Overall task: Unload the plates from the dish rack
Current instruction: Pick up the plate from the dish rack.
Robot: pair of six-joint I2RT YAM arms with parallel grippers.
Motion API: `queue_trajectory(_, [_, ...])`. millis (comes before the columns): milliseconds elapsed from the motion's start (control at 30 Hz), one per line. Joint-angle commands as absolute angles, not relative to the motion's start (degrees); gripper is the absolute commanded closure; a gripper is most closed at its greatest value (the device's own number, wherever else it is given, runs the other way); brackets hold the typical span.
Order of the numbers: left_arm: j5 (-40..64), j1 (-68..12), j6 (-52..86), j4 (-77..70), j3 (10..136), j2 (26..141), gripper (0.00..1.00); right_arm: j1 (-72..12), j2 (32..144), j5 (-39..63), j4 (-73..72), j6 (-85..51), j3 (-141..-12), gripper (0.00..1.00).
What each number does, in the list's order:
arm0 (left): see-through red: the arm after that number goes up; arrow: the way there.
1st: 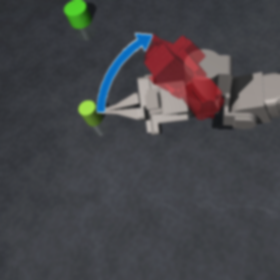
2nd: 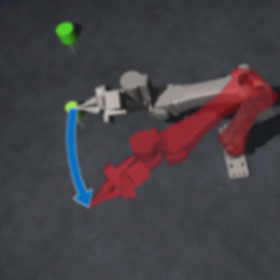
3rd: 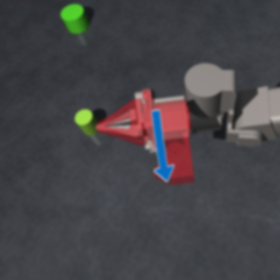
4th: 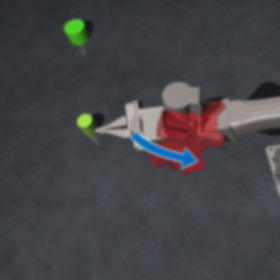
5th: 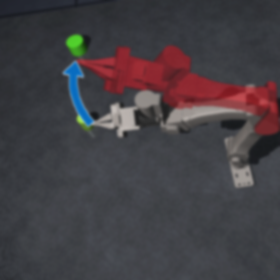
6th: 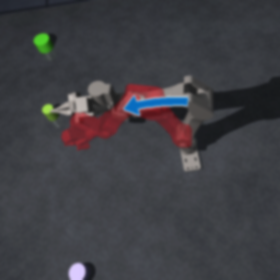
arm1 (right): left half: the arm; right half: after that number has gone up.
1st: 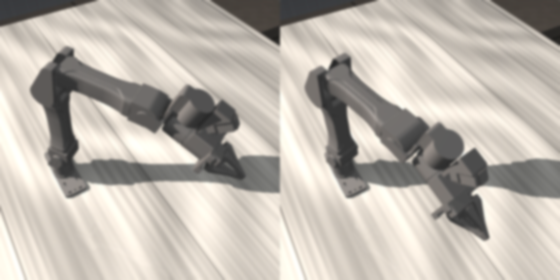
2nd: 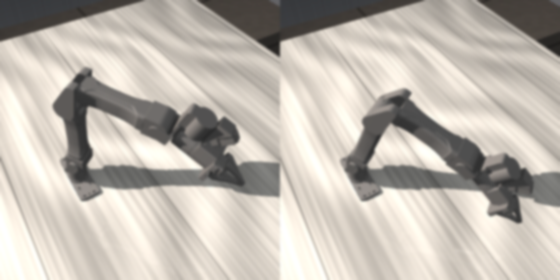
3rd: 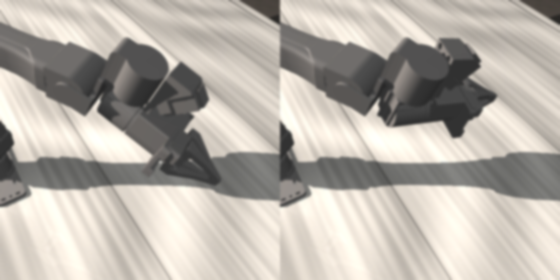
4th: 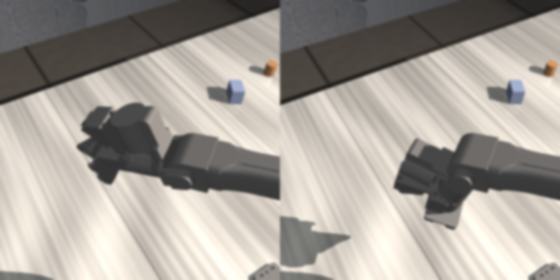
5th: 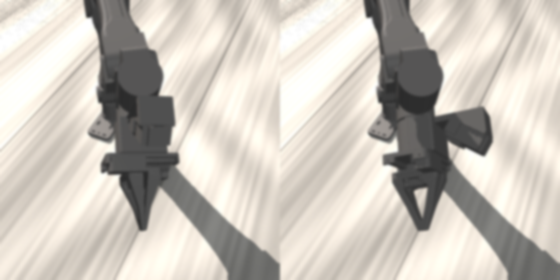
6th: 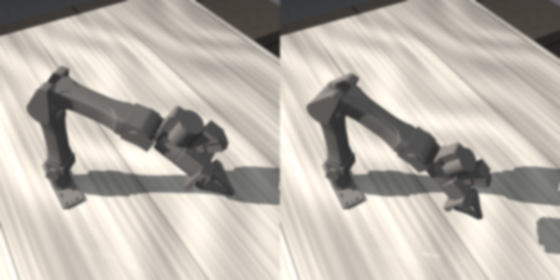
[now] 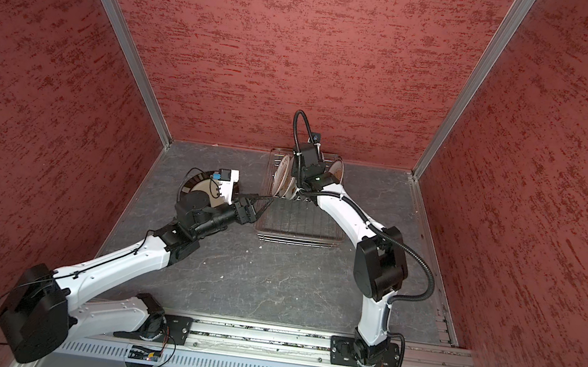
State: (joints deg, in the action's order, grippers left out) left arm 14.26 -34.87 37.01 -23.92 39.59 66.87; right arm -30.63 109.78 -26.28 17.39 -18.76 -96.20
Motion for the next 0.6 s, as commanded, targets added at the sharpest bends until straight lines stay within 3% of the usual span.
queue_trajectory(0, [13.6, -35.4, 35.6, -24.6, 41.4, 67.9, 0.01, -30.5, 110.3, -31.9, 17.8, -18.0, -98.6, 0.56])
queue_trajectory(567, [10.5, -37.7, 34.2, -23.8, 43.1, 70.5, 0.00, -30.3, 111.6, -35.8, 18.4, -18.6, -98.5, 0.63])
